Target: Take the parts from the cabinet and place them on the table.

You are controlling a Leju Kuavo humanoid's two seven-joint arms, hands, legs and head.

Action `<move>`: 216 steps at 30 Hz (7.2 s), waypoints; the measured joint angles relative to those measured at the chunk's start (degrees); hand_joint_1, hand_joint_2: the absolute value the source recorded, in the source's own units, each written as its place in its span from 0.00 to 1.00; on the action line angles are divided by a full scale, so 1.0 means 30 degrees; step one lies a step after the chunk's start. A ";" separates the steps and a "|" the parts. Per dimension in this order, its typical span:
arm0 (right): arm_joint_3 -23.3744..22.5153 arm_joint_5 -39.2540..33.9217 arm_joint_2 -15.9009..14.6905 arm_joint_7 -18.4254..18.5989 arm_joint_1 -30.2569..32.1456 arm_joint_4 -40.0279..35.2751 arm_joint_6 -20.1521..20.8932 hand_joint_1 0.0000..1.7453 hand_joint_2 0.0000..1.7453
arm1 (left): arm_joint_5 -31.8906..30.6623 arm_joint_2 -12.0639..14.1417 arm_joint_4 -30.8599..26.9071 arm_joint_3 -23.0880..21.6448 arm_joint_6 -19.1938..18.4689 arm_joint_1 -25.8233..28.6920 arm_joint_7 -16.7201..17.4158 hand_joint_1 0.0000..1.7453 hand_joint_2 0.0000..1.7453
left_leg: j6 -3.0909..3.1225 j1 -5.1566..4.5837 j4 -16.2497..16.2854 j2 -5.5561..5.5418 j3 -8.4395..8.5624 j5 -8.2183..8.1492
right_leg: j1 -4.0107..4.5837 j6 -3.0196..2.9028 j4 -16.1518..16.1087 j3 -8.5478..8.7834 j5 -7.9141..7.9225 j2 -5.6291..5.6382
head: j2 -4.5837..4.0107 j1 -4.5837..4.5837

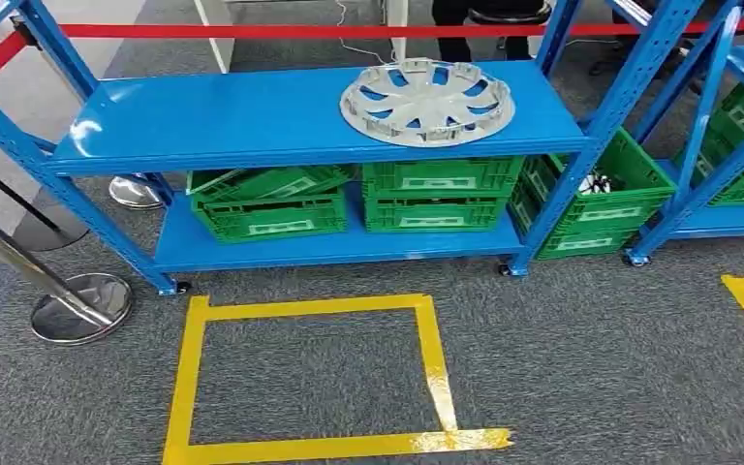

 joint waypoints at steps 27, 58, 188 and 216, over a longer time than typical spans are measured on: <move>-0.0248 -0.0124 -0.0138 0.0241 0.0074 -0.0058 -0.3351 0.00 0.00 | 0.0204 -0.0124 -0.0007 0.0488 0.0495 0.0046 -0.0350 0.00 0.00 | -0.0201 0.0235 0.0516 0.0003 -0.0221 -0.0395 | -0.0053 -0.0106 0.2522 -0.1024 -0.1842 0.0026 | 0.0000 -0.0226; -0.0597 0.0087 -0.0080 0.1326 0.0051 -0.0058 -0.2710 0.00 0.00 | -0.0327 -0.0102 -0.0007 0.0546 0.0678 0.0023 -0.0401 0.00 0.00 | -0.0289 0.0290 0.0290 0.0028 0.0075 -0.0393 | -0.0007 -0.0259 0.2552 -0.1079 -0.1713 0.0005 | 0.0000 -0.0284; -0.1144 0.0291 0.0321 0.1719 -0.0090 -0.0073 -0.0430 0.00 0.00 | -0.1602 0.0240 -0.0022 0.1195 0.0342 0.0154 -0.0240 0.00 0.00 | -0.0562 0.0373 0.0434 -0.0028 0.1370 -0.1658 | 0.0180 -0.0500 -0.1847 0.0046 0.1744 0.0006 | -0.0007 -0.0408; -0.1166 0.0153 0.0445 0.1756 -0.0215 -0.0073 -0.0154 0.00 0.00 | -0.1719 0.0262 -0.0036 0.1406 0.0460 0.0085 -0.0014 0.00 0.00 | -0.0277 0.0302 0.0498 -0.0010 0.0717 -0.0968 | 0.0164 -0.0298 0.1471 -0.1265 0.0065 0.0046 | 0.0000 -0.0488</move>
